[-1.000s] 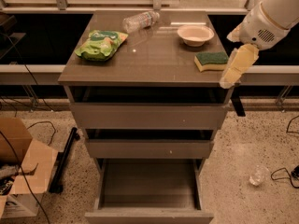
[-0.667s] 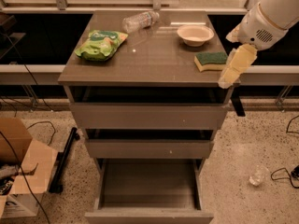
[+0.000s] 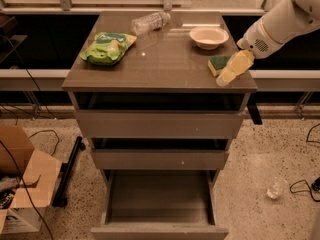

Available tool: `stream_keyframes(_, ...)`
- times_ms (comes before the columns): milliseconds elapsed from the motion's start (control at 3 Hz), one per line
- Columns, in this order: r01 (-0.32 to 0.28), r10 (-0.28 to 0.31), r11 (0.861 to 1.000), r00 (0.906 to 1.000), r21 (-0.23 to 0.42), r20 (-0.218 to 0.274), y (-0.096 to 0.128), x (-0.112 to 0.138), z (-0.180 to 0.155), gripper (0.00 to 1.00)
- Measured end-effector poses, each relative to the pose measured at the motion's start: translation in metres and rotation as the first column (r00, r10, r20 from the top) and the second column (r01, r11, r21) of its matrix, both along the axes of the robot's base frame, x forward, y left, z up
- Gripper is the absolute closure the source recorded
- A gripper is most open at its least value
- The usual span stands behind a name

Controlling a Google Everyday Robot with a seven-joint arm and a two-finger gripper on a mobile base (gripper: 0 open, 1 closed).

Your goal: Place sponge into bottom drawer

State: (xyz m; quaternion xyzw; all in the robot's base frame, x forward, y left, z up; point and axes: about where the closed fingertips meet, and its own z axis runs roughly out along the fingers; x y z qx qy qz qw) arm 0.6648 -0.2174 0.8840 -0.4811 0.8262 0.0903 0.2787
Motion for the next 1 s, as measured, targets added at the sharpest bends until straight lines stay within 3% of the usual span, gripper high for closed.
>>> stream_keyframes(667, 0.116, -0.117, 0.993, 0.9929, 0.032, 0.022, -0.019, 0.056, -0.014, 0.0)
stream_keyframes(1000, 0.167, -0.167, 0.985, 0.9859, 0.039, -0.007, -0.029, 0.075, -0.032, 0.0)
